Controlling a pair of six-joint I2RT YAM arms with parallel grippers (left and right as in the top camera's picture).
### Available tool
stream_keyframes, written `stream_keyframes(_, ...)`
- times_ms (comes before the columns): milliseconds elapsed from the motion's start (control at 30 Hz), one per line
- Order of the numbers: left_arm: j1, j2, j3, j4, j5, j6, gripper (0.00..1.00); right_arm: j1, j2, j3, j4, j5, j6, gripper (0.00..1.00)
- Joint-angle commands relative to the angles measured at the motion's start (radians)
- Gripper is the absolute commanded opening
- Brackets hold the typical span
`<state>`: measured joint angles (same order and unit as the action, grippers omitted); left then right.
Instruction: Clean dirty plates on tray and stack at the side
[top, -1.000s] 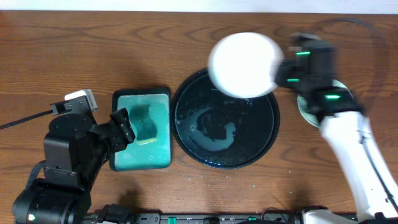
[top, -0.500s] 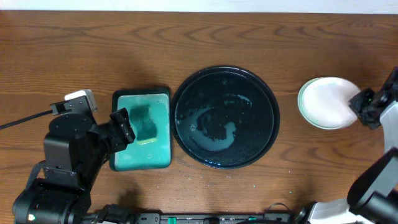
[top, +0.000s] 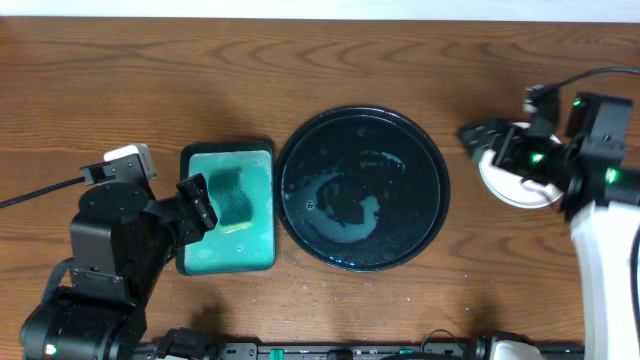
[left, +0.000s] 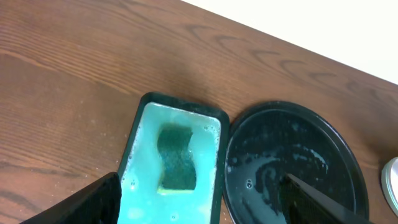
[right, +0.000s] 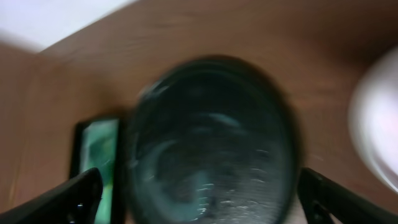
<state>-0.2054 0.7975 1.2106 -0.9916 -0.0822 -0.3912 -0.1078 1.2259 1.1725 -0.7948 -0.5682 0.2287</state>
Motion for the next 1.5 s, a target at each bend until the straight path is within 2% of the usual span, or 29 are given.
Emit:
stream_keyframes(0,0.004,0.0,0.016,-0.003,-0.012,0.014,0.81,0.106,-0.1,0.005,-0.01,-0.024,-0.043,0.99)
stream_keyframes(133,0.004,0.0,0.016,-0.003,-0.012,0.014,0.81,0.193,-0.206,0.005,-0.075,0.037,-0.115,0.99)
stream_keyframes(300,0.004,0.0,0.016,-0.003,-0.012,0.014,0.81,0.192,-0.33,0.005,-0.244,0.254,-0.206,0.99)
stream_keyframes(400,0.004,0.0,0.016,-0.003,-0.012,0.014,0.81,0.195,-0.43,-0.034,-0.254,0.328,-0.266,0.99)
stream_keyframes(500,0.004,0.0,0.016,-0.003,-0.012,0.014,0.81,0.195,-0.562,-0.169,-0.106,0.348,-0.312,0.99)
stream_keyframes(633,0.004,0.0,0.016,-0.003,-0.012,0.014,0.81,0.194,-0.773,-0.444,0.107,0.347,-0.315,0.99)
stream_keyframes(833,0.004,0.0,0.016,-0.003,-0.012,0.014,0.81,0.194,-1.049,-0.814,0.27,0.347,-0.312,0.99)
stream_keyframes(1000,0.004,0.0,0.016,-0.003,-0.012,0.014,0.81,0.183,-1.206,-0.991,0.391,0.348,-0.312,0.99)
stream_keyframes(1233,0.004,0.0,0.016,-0.003,-0.012,0.014,0.81,0.181,-1.221,-1.173,0.767,0.354,-0.312,0.99)
stream_keyframes(1467,0.004,0.0,0.016,-0.003,-0.012,0.014,0.81,0.182,-1.22,-1.167,0.741,0.354,-0.312,0.99)
